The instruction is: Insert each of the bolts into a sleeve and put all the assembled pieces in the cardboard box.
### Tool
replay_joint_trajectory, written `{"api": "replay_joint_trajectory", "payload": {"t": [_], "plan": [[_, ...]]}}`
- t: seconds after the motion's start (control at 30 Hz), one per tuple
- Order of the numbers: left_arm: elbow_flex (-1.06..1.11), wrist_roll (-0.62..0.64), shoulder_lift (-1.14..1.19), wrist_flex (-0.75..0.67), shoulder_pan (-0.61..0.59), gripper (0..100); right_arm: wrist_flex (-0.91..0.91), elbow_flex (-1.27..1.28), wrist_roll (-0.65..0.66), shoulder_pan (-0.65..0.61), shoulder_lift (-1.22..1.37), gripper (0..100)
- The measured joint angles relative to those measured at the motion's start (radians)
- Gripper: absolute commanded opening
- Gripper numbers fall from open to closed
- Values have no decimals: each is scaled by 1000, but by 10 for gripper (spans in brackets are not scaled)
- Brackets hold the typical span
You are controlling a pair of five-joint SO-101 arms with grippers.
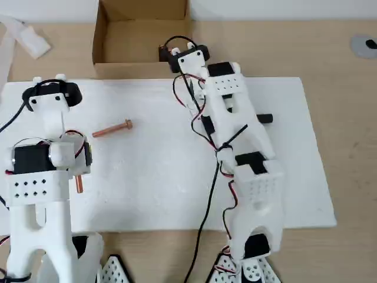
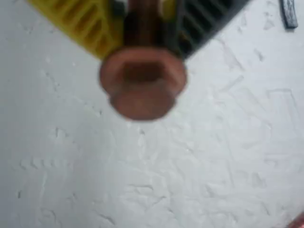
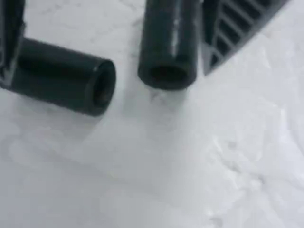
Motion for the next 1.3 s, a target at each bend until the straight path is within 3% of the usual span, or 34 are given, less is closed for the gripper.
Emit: {"api": "replay_joint_trajectory", "payload": {"t": [0.33, 0.63, 1.0, 1.3], "plan": [[0, 0, 0, 0, 0, 10, 157, -92, -2, -31, 44, 289], [8, 0, -97, 2, 0, 12, 157, -87, -2, -118, 66, 289], [72, -29, -221, 2, 0, 10, 157, -94, -2, -121, 130, 288], [72, -29, -227, 2, 0, 10, 166, -98, 21, -112, 130, 103]]}}
